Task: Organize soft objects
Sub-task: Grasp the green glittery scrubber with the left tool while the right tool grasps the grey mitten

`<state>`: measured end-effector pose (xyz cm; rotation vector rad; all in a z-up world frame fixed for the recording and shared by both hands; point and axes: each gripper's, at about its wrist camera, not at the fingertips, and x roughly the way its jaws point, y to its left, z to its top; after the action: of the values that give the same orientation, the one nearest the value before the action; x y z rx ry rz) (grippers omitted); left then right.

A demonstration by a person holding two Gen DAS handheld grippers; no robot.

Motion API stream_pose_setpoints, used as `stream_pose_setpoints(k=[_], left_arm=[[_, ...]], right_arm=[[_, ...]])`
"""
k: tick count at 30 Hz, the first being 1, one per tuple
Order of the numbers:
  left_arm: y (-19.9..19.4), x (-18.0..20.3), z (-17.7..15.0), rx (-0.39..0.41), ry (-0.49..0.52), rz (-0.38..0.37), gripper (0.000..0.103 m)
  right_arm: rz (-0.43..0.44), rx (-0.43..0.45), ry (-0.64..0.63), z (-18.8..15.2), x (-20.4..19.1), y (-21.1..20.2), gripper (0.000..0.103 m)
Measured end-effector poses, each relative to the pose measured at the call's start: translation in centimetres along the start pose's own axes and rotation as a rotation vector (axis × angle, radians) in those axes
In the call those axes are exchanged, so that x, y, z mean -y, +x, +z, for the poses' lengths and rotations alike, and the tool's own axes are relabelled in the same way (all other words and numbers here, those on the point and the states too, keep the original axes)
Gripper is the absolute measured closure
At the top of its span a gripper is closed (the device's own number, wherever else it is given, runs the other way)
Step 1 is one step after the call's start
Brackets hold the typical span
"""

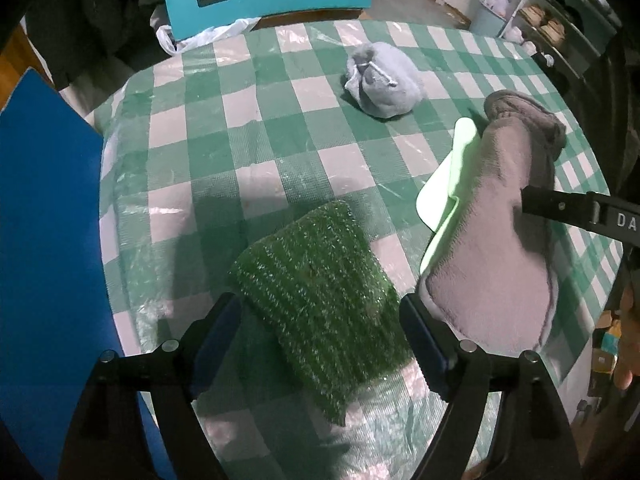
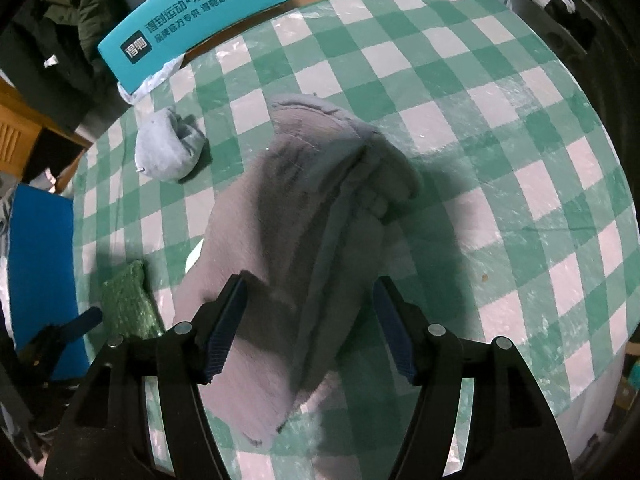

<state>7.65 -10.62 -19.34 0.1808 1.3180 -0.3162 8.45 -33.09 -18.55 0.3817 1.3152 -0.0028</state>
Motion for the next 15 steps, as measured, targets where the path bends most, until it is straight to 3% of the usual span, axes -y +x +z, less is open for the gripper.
stream_pose_setpoints(k=[8,10,12,15], left_arm=[[1.0,0.8,0.1,0.021,0.049,0.066,0.017],[1.1,1.3,-0.1,0.029,0.080,0.098,0.020],[1.0,1.7,-0.5,0.045,0.100,0.093,0.028],[0.7,2.0,-0.7,0.053,0.105,0.072,0.051]], right_arm=[[-0.036,0.005,-0.023,0.3,-0.5,1.2,0.037],[-0.053,0.010,-0.049,0.2,-0.7,1.5,0.051],[-0.070,0.012,-0.073,0.1,-0.9,1.6,0.073],[-0.077,0.024,-0.092,-0.1,-1.2,1.3,0.087]])
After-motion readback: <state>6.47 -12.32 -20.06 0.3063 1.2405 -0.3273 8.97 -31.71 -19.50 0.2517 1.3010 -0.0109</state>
